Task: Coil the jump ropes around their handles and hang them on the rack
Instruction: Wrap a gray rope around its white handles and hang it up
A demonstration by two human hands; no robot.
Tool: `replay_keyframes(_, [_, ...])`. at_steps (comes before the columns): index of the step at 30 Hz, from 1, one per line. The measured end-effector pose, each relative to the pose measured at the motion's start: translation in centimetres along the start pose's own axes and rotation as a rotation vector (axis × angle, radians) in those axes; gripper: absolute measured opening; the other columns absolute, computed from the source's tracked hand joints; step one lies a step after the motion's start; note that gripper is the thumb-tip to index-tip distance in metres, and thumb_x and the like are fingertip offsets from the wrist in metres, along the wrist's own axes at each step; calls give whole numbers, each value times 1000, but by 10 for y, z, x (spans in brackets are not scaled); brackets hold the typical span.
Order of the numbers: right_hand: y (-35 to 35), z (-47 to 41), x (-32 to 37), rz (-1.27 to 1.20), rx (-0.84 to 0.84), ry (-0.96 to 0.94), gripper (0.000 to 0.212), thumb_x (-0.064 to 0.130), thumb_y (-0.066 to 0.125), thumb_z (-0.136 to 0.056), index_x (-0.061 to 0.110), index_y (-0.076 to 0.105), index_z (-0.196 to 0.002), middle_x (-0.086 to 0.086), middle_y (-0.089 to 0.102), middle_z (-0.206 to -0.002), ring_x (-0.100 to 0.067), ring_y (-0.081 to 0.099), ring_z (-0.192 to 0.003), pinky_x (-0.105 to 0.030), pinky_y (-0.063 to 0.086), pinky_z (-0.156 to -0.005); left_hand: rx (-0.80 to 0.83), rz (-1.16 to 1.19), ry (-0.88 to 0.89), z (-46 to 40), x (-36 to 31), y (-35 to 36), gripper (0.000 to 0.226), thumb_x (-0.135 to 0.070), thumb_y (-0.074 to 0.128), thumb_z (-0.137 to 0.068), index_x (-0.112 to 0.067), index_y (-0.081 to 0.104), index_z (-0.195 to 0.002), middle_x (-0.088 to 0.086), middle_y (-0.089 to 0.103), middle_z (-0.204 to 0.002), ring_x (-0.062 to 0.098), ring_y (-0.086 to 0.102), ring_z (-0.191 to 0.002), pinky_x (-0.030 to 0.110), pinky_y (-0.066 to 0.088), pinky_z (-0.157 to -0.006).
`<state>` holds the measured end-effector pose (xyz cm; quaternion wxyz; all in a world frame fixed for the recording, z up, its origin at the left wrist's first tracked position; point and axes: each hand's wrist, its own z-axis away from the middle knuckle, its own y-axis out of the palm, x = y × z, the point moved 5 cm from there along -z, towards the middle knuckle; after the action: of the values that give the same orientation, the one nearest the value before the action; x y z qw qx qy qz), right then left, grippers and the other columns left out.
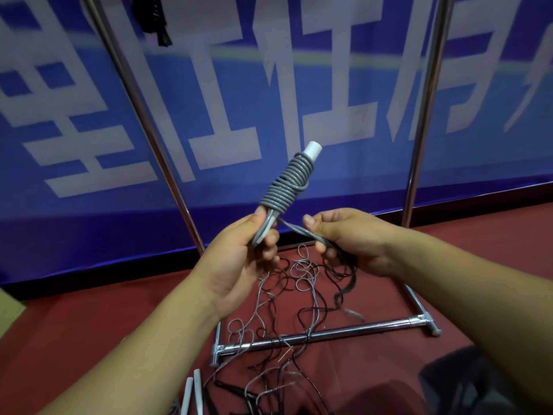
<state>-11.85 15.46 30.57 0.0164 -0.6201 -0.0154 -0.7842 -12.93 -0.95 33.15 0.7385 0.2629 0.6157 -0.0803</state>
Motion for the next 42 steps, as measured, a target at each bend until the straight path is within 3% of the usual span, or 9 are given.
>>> replay_keyframes(6, [3, 0, -13, -132, -73, 229, 31, 46, 55, -99, 20, 55, -81, 8, 39, -48, -5, 27, -39, -19, 22, -42, -44, -108, 50, -1, 0, 1, 20, -30, 45, -104, -14, 57, -103, -2, 44, -62, 10, 38, -53, 28, 38, -63])
replay_keyframes(10, [13, 3, -18, 73, 5, 300, 25, 45, 49, -102, 21, 55, -102, 9, 34, -45, -5, 21, -39, -17, 15, -41, -111, -218, 86, -3, 3, -3, 21, -30, 48, -103, -12, 59, -100, -2, 43, -62, 11, 37, -54, 29, 37, -62])
replay_keyframes(15, [27, 11, -18, 328, 151, 329, 46, 38, 58, -99, 20, 68, -58, 6, 40, -45, -7, 22, -39, -17, 14, -44, -185, -315, 93, -7, 11, -8, 23, -29, 55, -100, -18, 66, -84, -4, 52, -66, 8, 48, -59, 28, 44, -62])
replay_keyframes(20, [24, 7, -20, 272, 86, 301, 29, 41, 58, -99, 19, 58, -80, 6, 46, -50, -6, 25, -42, -16, 14, -41, -194, -199, 96, -9, 10, -9, 22, -20, 53, -102, -9, 69, -91, 2, 69, -84, 7, 57, -64, 26, 47, -61])
replay_keyframes(27, [9, 0, -9, 15, 15, 123, 37, 48, 53, -100, 18, 54, -78, 1, 54, -61, -6, 39, -45, -17, 31, -38, -431, -94, 131, -17, 4, -33, 20, -21, 54, -102, -10, 67, -91, 12, 64, -95, 7, 54, -62, 26, 51, -65])
replay_keyframes(31, [3, 3, -7, 95, 85, 82, 9, 23, 69, -93, 16, 64, -89, 0, 63, -74, -7, 50, -52, -19, 41, -46, -519, -110, 122, -20, 6, -48, 20, -20, 56, -101, -8, 68, -92, 11, 68, -94, 8, 58, -63, 24, 55, -66])
replay_keyframes(36, [-10, -1, -14, 75, -34, 101, 21, -4, 67, -88, 12, 59, -99, -1, 59, -60, -12, 52, -49, -23, 41, -46, -560, -80, 109, -22, 6, -57, 19, -20, 57, -101, -8, 69, -92, 9, 70, -91, 10, 58, -66, 25, 55, -69])
replay_keyframes(39, [-20, -3, -12, 69, -147, 80, 14, 6, 71, -90, 11, 58, -84, -2, 54, -54, -11, 47, -46, -21, 40, -40, -530, -61, 103, -22, 6, -56, 19, -19, 56, -101, -7, 68, -94, 8, 70, -90, 10, 58, -67, 26, 55, -68])
replay_keyframes(42, [-26, -2, -14, 415, -169, 46, 23, 28, 77, -88, 9, 66, -80, -4, 62, -56, -18, 52, -52, -28, 45, -52, -474, -49, 107, -23, 5, -53, 20, -19, 55, -101, -6, 69, -96, 8, 72, -91, 11, 59, -69, 26, 57, -67])
